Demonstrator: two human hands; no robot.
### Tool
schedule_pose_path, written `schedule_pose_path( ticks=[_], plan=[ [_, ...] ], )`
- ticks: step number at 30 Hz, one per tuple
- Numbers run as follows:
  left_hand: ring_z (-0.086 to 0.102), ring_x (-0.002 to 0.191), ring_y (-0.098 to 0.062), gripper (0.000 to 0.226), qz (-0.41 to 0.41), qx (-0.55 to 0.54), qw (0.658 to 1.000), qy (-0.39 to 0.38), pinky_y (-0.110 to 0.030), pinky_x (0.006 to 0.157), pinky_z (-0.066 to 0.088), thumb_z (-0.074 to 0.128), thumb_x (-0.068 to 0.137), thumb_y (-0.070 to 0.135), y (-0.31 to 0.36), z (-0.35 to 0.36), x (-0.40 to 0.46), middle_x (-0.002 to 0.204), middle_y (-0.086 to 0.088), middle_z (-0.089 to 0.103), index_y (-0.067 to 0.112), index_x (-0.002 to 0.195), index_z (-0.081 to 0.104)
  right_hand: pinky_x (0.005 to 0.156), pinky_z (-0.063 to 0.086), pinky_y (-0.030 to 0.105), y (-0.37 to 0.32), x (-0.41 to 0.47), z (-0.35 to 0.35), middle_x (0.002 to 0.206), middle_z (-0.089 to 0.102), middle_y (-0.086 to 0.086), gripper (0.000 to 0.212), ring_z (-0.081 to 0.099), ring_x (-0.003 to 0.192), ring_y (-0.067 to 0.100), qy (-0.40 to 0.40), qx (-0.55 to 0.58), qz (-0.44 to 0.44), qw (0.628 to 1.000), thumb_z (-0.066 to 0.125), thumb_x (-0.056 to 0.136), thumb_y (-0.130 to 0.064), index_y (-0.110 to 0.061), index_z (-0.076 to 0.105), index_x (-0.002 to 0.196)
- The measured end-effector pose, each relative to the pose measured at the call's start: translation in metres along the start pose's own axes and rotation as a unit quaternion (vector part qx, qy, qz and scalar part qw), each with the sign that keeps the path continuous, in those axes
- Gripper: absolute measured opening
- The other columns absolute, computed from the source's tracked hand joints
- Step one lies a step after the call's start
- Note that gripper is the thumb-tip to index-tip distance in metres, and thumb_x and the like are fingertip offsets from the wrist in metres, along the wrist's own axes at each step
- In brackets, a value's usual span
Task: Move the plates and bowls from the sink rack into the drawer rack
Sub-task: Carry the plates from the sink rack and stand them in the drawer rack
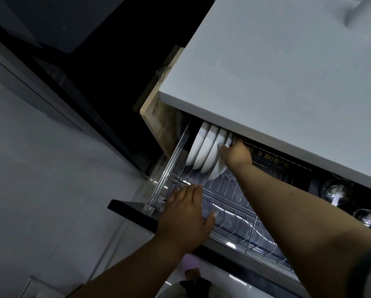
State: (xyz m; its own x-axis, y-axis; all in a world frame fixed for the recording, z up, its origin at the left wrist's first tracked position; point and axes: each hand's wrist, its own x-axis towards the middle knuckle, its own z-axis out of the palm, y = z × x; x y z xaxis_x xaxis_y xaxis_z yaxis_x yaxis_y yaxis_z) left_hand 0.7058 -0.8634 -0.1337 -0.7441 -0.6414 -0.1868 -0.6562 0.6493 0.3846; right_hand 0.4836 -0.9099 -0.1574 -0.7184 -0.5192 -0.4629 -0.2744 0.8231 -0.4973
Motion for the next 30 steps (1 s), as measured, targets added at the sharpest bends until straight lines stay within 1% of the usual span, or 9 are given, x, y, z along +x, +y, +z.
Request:
schedule_pose_path(
  ticks=[3, 6, 8, 12, 17, 21, 25, 28, 30],
  plan=[
    [0.027, 0.14, -0.017, 0.074, 0.002, -0.007, 1.0, -0.016, -0.034, 0.116, 0.014, 0.029, 0.089, 0.062, -0.001, 0.0, 0.0, 0.152, -0.003, 0.034, 0.016, 0.147, 0.027, 0.092, 0.043, 0.034, 0.001, 0.007, -0.001, 0.127, 0.06, 0.019, 0.05, 0.054, 0.118, 0.037, -0.008, 0.002, 0.009, 1.0, 0.053, 0.094, -0.039, 0.0, 0.052, 0.126],
    [0.028, 0.139, -0.017, 0.073, 0.001, -0.014, 1.0, -0.013, -0.032, 0.114, 0.014, 0.032, 0.089, 0.06, 0.0, -0.002, 0.0, 0.151, -0.003, 0.035, 0.015, 0.146, 0.028, 0.09, 0.044, 0.033, 0.003, 0.015, 0.0, 0.123, 0.061, 0.021, 0.051, 0.055, 0.115, 0.037, -0.02, 0.007, 0.025, 0.999, 0.053, 0.094, -0.04, 0.002, 0.056, 0.122],
    [0.032, 0.138, -0.018, 0.072, -0.001, -0.018, 1.0, -0.006, -0.032, 0.113, 0.017, 0.035, 0.089, 0.059, 0.0, -0.002, -0.001, 0.149, -0.003, 0.038, 0.014, 0.145, 0.03, 0.088, 0.044, 0.033, 0.004, 0.017, 0.002, 0.122, 0.062, 0.021, 0.051, 0.056, 0.114, 0.037, -0.023, 0.008, 0.025, 0.999, 0.053, 0.094, -0.041, 0.002, 0.056, 0.121],
    [0.04, 0.132, -0.02, 0.07, -0.001, -0.023, 1.0, 0.01, -0.034, 0.11, 0.025, 0.039, 0.087, 0.057, 0.0, -0.001, -0.001, 0.142, -0.004, 0.046, 0.013, 0.141, 0.038, 0.089, 0.044, 0.033, 0.006, 0.018, 0.006, 0.125, 0.061, 0.02, 0.054, 0.056, 0.115, 0.037, -0.017, 0.025, 0.022, 0.999, 0.055, 0.093, -0.04, -0.001, 0.051, 0.129],
    [0.041, 0.131, -0.02, 0.074, -0.002, -0.024, 1.0, 0.01, -0.034, 0.11, 0.028, 0.031, 0.084, 0.059, 0.0, -0.001, -0.001, 0.141, -0.004, 0.049, 0.013, 0.141, 0.038, 0.089, 0.045, 0.034, 0.008, 0.013, 0.0, 0.126, 0.06, 0.019, 0.058, 0.056, 0.115, 0.037, -0.032, 0.029, 0.024, 0.999, 0.055, 0.092, -0.043, -0.001, 0.047, 0.132],
    [0.035, 0.133, -0.016, 0.08, -0.018, -0.021, 0.999, -0.02, -0.032, 0.11, 0.025, 0.02, 0.081, 0.063, 0.002, -0.005, 0.0, 0.145, 0.001, 0.043, 0.017, 0.145, 0.029, 0.092, 0.044, 0.032, 0.014, -0.005, -0.009, 0.132, 0.056, 0.018, 0.059, 0.054, 0.118, 0.035, -0.042, 0.041, 0.009, 0.998, 0.055, 0.092, -0.04, -0.003, 0.042, 0.137],
    [0.035, 0.133, -0.017, 0.07, -0.024, -0.022, 0.999, -0.042, -0.031, 0.107, 0.028, 0.037, 0.091, 0.056, 0.005, -0.009, 0.001, 0.144, -0.002, 0.044, 0.017, 0.147, 0.025, 0.089, 0.044, 0.029, 0.032, -0.039, -0.023, 0.127, 0.059, 0.015, 0.052, 0.056, 0.115, 0.032, -0.05, 0.039, -0.011, 0.998, 0.052, 0.094, -0.042, -0.006, 0.048, 0.131],
    [0.04, 0.13, -0.02, 0.068, -0.031, -0.004, 0.998, -0.062, -0.032, 0.105, 0.033, 0.04, 0.092, 0.053, 0.007, -0.012, 0.003, 0.141, -0.005, 0.048, 0.016, 0.146, 0.025, 0.081, 0.041, 0.026, 0.051, -0.068, -0.037, 0.124, 0.06, 0.012, 0.047, 0.057, 0.11, 0.029, -0.039, 0.044, -0.032, 0.998, 0.052, 0.094, -0.042, -0.009, 0.051, 0.128],
    [0.043, 0.127, -0.022, 0.066, -0.04, 0.002, 0.995, -0.086, -0.032, 0.103, 0.036, 0.041, 0.092, 0.052, 0.009, -0.013, 0.004, 0.139, -0.006, 0.05, 0.017, 0.146, 0.026, 0.079, 0.041, 0.025, 0.065, -0.086, -0.049, 0.125, 0.06, 0.01, 0.048, 0.057, 0.108, 0.026, -0.021, 0.045, -0.048, 0.998, 0.052, 0.093, -0.044, -0.012, 0.052, 0.128]
  ],
)
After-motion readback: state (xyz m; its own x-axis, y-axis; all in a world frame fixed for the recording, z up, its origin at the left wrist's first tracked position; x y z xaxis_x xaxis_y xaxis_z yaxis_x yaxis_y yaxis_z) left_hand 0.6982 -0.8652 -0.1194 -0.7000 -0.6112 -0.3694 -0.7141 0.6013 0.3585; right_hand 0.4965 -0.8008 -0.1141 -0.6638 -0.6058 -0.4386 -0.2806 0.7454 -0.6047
